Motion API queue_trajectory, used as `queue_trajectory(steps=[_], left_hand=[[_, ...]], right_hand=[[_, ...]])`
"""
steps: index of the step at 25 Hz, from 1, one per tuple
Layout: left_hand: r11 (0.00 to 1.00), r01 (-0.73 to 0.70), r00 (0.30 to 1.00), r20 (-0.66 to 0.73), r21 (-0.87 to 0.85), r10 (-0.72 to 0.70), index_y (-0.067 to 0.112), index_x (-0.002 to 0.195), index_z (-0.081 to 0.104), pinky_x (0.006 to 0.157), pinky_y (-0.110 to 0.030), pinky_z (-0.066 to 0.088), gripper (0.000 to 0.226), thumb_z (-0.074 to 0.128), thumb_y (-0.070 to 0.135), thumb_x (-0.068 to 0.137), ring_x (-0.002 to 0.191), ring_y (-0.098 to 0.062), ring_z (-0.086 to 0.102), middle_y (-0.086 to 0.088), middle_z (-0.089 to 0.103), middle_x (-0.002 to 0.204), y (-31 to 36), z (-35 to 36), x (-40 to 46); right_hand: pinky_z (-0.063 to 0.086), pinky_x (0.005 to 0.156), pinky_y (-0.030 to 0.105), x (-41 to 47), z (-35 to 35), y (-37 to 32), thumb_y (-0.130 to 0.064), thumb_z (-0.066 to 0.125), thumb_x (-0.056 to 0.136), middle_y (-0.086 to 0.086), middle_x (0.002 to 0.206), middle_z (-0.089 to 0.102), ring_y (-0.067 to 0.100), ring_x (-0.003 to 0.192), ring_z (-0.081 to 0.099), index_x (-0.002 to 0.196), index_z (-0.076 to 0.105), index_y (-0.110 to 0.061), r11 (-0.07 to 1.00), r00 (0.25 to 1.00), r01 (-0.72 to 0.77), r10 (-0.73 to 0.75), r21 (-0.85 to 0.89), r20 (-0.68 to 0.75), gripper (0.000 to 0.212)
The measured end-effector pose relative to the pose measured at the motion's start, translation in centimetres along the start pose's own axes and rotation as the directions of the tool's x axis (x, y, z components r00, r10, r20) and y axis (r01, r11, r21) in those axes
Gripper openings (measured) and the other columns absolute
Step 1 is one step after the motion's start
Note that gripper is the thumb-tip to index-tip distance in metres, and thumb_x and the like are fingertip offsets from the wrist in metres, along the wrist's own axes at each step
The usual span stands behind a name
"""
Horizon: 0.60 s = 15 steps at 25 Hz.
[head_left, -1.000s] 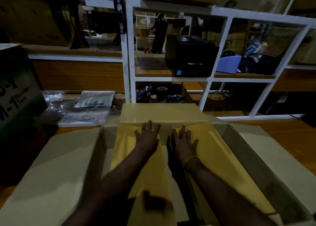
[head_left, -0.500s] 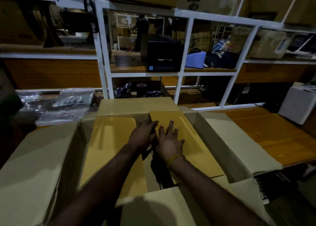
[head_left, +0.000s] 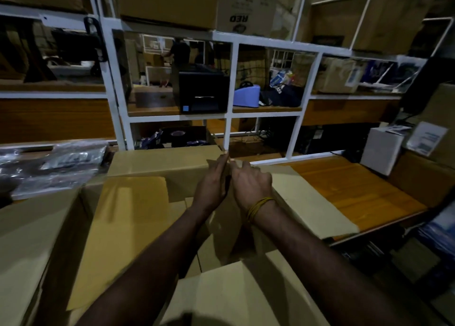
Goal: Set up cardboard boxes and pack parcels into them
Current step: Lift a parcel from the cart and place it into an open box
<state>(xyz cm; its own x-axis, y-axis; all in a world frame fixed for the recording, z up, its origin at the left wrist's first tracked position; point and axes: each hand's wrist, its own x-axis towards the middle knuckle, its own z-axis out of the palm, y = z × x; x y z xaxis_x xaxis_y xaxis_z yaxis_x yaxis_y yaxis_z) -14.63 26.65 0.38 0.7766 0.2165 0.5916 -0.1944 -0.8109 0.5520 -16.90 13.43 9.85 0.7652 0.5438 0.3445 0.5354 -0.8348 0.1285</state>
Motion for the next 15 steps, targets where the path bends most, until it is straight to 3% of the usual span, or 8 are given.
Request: queue_trajectory(steps=[4, 6, 9, 11, 15], left_hand=[[0.998, -0.051, 0.989, 0.136, -0.023, 0.054, 0.035, 0.159, 0.001, 0.102, -0.039, 0.049, 0.089, 0.062, 0.023, 0.095, 0.144, -0.021, 0.036, 0.004, 0.018, 0.166, 2.0, 2.6, 0.5], [0.996, -0.086, 0.975, 0.205, 0.015, 0.081, 0.03, 0.16, 0.001, 0.11, -0.037, 0.042, 0.094, 0.065, 0.019, 0.092, 0.151, -0.019, 0.022, 0.008, 0.007, 0.167, 3.2, 4.2, 0.7], [0.981, -0.178, 0.928, 0.345, 0.081, 0.14, 0.024, 0.16, 0.008, 0.114, -0.034, 0.033, 0.089, 0.064, 0.013, 0.092, 0.151, -0.016, 0.011, 0.006, 0.004, 0.166, 4.4, 6.6, 0.8], [0.967, -0.217, 0.885, 0.446, 0.135, 0.136, 0.028, 0.159, 0.012, 0.111, -0.038, 0.038, 0.082, 0.055, 0.005, 0.094, 0.152, -0.024, 0.013, 0.003, 0.008, 0.167, 4.8, 8.0, 0.6], [0.928, -0.288, 0.79, 0.606, 0.236, 0.091, 0.029, 0.153, 0.034, 0.108, -0.041, 0.039, 0.056, 0.042, 0.007, 0.102, 0.149, -0.028, 0.024, -0.001, 0.024, 0.164, 5.0, 9.6, -0.1]], right_hand=[[0.043, 0.097, 0.054, -1.1, -0.6, 4.0, -0.024, 0.042, 0.102, 0.017, 0.138, 0.048, 0.039, 0.124, 0.049, 0.157, 0.014, -0.015, 0.987, 0.996, -0.091, 0.09, -0.135, -0.016, 0.062], [0.026, 0.109, 0.064, -2.1, 0.1, 5.5, -0.027, 0.04, 0.102, 0.022, 0.148, 0.037, 0.043, 0.138, 0.033, 0.156, 0.013, -0.011, 0.964, 0.99, -0.137, 0.13, -0.23, -0.046, 0.062], [0.007, 0.114, 0.068, -3.2, 1.7, 7.7, -0.027, 0.035, 0.103, 0.026, 0.16, 0.014, 0.047, 0.147, 0.012, 0.156, 0.013, -0.008, 0.945, 0.981, -0.185, 0.195, -0.271, 0.013, 0.06], [0.009, 0.114, 0.068, -4.1, 3.2, 9.6, -0.033, 0.04, 0.102, 0.025, 0.162, 0.008, 0.047, 0.147, 0.011, 0.157, 0.013, -0.013, 0.943, 0.962, -0.235, 0.261, -0.235, 0.084, 0.065], [0.032, 0.107, 0.06, -6.6, 6.7, 12.5, -0.061, 0.057, 0.089, 0.022, 0.159, 0.017, 0.042, 0.137, 0.034, 0.157, 0.013, -0.022, 0.937, 0.878, -0.332, 0.348, -0.104, 0.33, 0.09]])
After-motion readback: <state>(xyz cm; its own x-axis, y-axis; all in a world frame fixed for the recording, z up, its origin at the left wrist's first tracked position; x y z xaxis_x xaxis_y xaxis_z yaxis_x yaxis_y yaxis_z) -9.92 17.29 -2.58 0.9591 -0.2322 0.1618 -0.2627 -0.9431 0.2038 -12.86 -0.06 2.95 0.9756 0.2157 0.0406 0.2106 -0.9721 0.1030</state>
